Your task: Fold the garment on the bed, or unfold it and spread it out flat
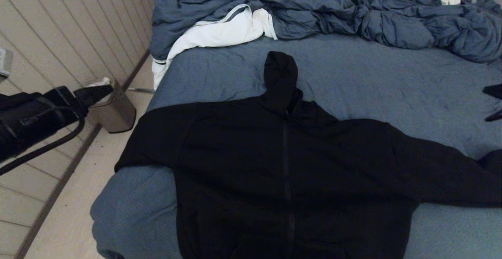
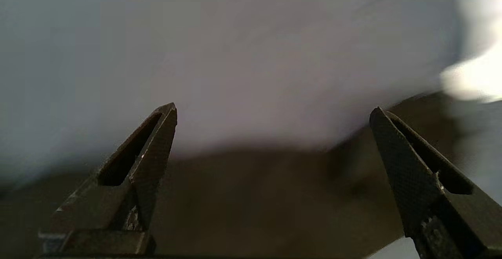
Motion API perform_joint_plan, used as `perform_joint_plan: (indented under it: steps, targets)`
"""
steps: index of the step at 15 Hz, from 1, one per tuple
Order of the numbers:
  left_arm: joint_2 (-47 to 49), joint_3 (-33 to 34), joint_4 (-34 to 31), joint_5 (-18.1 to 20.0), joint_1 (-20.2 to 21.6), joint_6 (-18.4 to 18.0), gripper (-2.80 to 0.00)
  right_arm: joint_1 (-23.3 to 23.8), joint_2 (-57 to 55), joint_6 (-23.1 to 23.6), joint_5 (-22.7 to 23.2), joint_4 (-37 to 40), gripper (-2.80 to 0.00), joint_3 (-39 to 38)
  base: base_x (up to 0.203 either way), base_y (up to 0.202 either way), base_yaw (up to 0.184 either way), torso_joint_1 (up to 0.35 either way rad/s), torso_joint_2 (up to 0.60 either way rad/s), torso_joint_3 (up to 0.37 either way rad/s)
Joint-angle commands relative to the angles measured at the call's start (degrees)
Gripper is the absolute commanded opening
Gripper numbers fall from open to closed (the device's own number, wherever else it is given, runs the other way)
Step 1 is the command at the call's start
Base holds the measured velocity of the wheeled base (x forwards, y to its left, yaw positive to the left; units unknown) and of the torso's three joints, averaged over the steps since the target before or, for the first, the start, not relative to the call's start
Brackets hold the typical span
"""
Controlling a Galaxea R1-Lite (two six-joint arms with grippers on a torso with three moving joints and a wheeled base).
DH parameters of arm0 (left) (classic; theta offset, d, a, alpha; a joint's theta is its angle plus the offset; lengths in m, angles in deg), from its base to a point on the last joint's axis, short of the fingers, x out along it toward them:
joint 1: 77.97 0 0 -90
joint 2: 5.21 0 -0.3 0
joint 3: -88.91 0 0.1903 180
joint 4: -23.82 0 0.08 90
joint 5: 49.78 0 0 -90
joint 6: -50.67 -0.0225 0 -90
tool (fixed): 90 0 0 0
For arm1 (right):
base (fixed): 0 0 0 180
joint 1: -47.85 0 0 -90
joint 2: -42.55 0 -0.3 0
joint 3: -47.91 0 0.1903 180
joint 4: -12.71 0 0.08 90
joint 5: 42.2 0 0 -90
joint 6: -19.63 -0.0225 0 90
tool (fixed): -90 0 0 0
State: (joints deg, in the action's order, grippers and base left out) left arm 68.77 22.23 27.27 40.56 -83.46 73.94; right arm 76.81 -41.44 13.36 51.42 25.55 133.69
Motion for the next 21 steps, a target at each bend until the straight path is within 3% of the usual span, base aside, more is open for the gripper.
perform_joint_plan:
  steps: [1,2,3,8,13,14,17,18,21]
  targets:
    - [-9.42,-2.88,-9.43,0.92,-0.04,0.12,0.0,-6.92,7.32,-0.95,0.18,8.44,0.0,0.07,0.0,0.0,0.0,0.0,0.0,0.0]
    - [-12.55,-4.52,-15.26,1.74,-0.04,0.14,-1.08,-9.77,9.93,-1.93,0.26,11.49,0.0,-0.44,0.0,0.0,0.0,0.0,0.0,0.0]
    - [-15.7,-6.04,-21.06,2.28,-0.05,0.15,-2.8,-11.75,12.24,-2.59,0.3,13.54,0.0,-1.69,0.0,0.0,0.0,0.0,0.0,0.0]
    - [-28.31,-7.25,-36.55,2.99,-0.05,-0.66,-2.8,-16.55,22.06,-3.04,0.28,19.9,0.0,-7.89,0.0,0.0,0.0,0.0,0.0,0.0]
    - [-41.35,-6.9,-53.23,7.37,-0.05,-0.47,-2.8,-18.58,36.37,-2.9,0.33,28.9,0.0,-12.85,0.0,0.0,0.0,0.0,0.0,0.0]
    - [-43.28,-6.94,-55.03,7.22,-0.05,-0.46,-2.8,-18.63,38.54,-2.84,0.34,30.76,-2.8,-13.2,0.0,0.0,0.0,0.0,0.0,0.0]
    - [-48.17,-9.4,-62.45,6.93,-0.05,-0.75,-2.8,-18.67,42.83,-2.62,0.47,37.64,-2.8,-12.2,0.0,0.0,0.0,0.0,0.0,0.0]
    - [-49.63,-10.05,-64.5,6.64,-0.05,-0.82,-2.8,-18.89,44.43,-2.61,0.66,39.08,0.0,-12.2,0.0,0.0,0.0,0.0,0.0,0.0]
    - [-53.54,-10.17,-68.11,5.96,0.03,-0.87,-2.8,-19.79,48.45,-2.58,2.15,43.45,0.0,-12.78,0.0,0.0,0.0,0.0,0.0,0.0]
